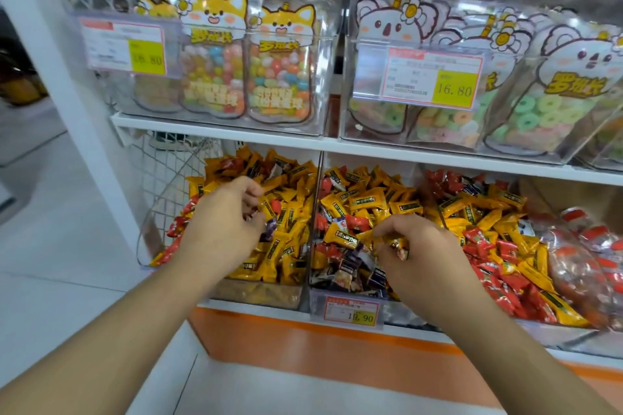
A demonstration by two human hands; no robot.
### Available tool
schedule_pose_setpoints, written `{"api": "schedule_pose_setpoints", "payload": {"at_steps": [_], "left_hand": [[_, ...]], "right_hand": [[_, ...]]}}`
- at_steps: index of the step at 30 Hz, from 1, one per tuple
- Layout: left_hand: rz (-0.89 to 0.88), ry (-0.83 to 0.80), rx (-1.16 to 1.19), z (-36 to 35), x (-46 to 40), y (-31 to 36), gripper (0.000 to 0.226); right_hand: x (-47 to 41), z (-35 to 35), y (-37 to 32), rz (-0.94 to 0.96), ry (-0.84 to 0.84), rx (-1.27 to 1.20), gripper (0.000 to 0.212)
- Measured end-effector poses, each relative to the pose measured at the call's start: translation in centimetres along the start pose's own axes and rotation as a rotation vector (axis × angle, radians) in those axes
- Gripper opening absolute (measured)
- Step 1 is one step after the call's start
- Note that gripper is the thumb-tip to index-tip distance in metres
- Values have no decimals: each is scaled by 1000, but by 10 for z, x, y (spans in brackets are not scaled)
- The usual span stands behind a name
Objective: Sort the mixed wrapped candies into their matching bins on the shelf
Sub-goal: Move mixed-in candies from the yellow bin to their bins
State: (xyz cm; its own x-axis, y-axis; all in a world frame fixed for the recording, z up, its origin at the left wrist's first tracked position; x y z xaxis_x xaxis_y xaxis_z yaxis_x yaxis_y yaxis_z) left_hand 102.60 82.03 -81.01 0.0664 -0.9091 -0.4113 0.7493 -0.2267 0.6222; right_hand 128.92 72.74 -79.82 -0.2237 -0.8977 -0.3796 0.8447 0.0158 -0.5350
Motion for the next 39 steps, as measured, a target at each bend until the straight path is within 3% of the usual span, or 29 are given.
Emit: {"api": "schedule_pose_setpoints", "payload": {"at_steps": [3, 6, 21, 32, 39], "left_hand": [[26, -60, -193, -3, -5, -27, 53], [56, -145, -241, -10, -5, -38, 73], [111, -22, -168, -14, -14, -34, 19], [129, 1, 139, 20, -9, -13, 19], [131, -131, 427, 23, 8, 32, 20]], "right_hand": [[1, -6, 0, 13, 3, 6, 16], [0, -11, -2, 16, -2, 4, 18], [0, -23, -16, -21, -65, 16, 20], [0, -22, -19, 11, -59, -3, 21], [4, -15, -17, 32, -24, -167, 18]]}}
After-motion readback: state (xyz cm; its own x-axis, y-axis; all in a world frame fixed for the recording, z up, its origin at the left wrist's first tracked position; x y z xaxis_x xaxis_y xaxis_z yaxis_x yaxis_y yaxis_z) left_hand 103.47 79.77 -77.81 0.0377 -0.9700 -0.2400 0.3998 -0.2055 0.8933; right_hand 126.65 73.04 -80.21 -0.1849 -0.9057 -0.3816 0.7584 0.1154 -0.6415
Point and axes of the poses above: each hand's wrist, its own x-axis away from the middle knuckle, its own z-axis out of the back of the hand, y = z × x, the point moved 1 cm from there along -x, towards the middle knuckle, and after that the axes turned 13 degrees about y, right-handed, at the moved point
